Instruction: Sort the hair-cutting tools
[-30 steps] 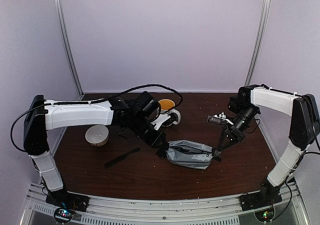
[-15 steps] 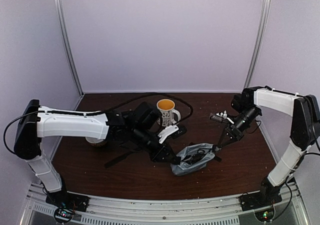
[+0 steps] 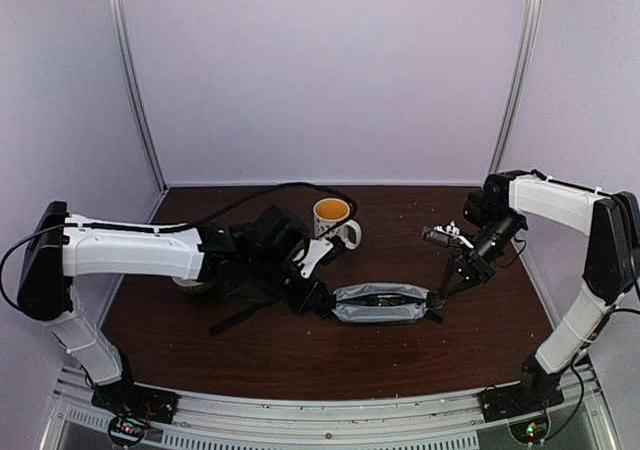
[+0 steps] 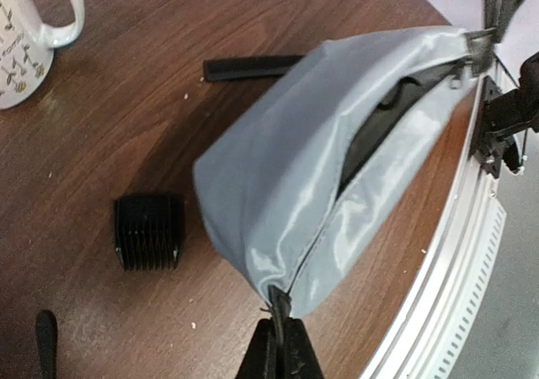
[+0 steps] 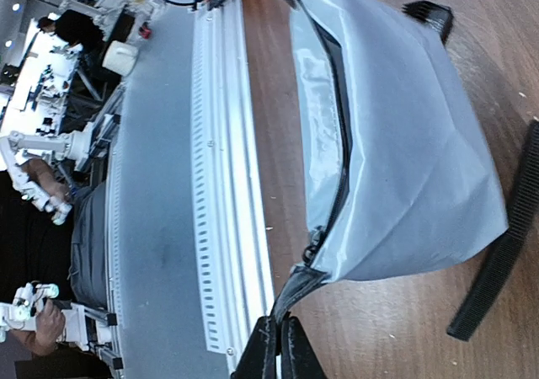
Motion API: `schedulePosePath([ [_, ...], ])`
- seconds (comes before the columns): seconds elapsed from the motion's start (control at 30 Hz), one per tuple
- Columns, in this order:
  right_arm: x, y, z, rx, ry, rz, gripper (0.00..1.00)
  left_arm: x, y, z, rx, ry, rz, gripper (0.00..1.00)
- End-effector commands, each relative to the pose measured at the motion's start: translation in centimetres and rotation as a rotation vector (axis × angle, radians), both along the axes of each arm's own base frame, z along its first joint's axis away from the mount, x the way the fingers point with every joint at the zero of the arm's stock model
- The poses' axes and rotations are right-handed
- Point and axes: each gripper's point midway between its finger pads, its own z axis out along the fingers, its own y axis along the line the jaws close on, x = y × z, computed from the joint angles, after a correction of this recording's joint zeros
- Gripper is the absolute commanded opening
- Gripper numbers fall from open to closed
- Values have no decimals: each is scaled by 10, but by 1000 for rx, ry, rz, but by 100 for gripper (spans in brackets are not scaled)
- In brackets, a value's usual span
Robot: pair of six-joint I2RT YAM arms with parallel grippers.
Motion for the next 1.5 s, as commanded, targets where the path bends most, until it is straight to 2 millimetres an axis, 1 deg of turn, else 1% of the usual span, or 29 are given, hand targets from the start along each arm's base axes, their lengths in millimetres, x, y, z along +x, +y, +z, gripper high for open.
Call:
schedulePosePath([
  [0.0,-24,8,31,121,-19,94,1,19,21,-26,140,-15,147,0],
  [0.03,-24,9,31,122,-17,96,1,25,33,-38,215,-11,180,0],
  [0.1,-24,9,31,119,-16,96,1,25,44,-52,295,-16,187,0],
  [0.13,-22,9,29,112,-18,96,1,24,46,-54,299,-11,190,0],
  [0.17,-18,10,25,98,-17,85,1,20,44,-53,273,0,176,0],
  [0.2,-11,10,19,69,-11,56,0,14,38,-48,219,11,143,0],
  [0.23,-2,10,9,32,-18,21,0,8,27,-38,142,11,105,0],
  [0.33,25,5,-19,-108,-54,-97,0,-18,6,-5,-56,24,-20,0],
  [0.4,34,2,-27,-159,-64,-143,1,-36,0,13,-188,50,-92,0],
  [0.43,35,2,-27,-160,-66,-145,1,-39,2,14,-207,62,-92,0],
  [0.5,34,3,-25,-154,-61,-147,2,-43,7,8,-185,87,-90,0],
  [0.6,33,5,-22,-151,-60,-147,2,-55,6,4,-170,153,-139,0],
  [0.7,25,12,-19,-149,-54,-113,1,-62,4,12,-175,184,-167,0],
  [0.77,17,17,-21,-163,-58,-79,2,-63,6,19,-171,181,-173,0],
  [0.83,15,22,-26,-182,-81,-58,2,-55,13,16,-112,162,-134,0],
  [0.9,18,25,-28,-190,-91,-60,2,-42,24,5,-10,132,-81,0],
  [0.93,19,25,-28,-195,-88,-57,2,-41,26,4,12,122,-82,2],
  [0.97,21,25,-27,-202,-91,-55,3,-40,27,2,29,117,-83,8],
  [1.0,24,24,-26,-209,-100,-56,6,-37,30,2,46,109,-72,15],
  [1.03,27,23,-24,-215,-115,-64,13,-34,34,1,75,96,-58,23],
  [1.07,30,23,-21,-219,-135,-68,17,-32,38,2,95,82,-52,28],
  [1.13,36,21,-9,-221,-186,-84,24,-28,46,5,130,50,-43,34],
  [1.23,43,21,9,-221,-319,-118,29,-18,58,12,149,13,-11,38],
  [1.3,40,26,17,-221,-433,-102,32,-10,63,16,141,1,12,39],
  [1.33,33,33,19,-216,-484,-67,33,-3,63,19,126,-5,24,39],
  [1.4,20,44,18,-213,-555,9,34,6,58,26,92,-14,19,39],
  [1.47,11,57,12,-219,-595,81,34,13,48,30,68,-23,0,40],
])
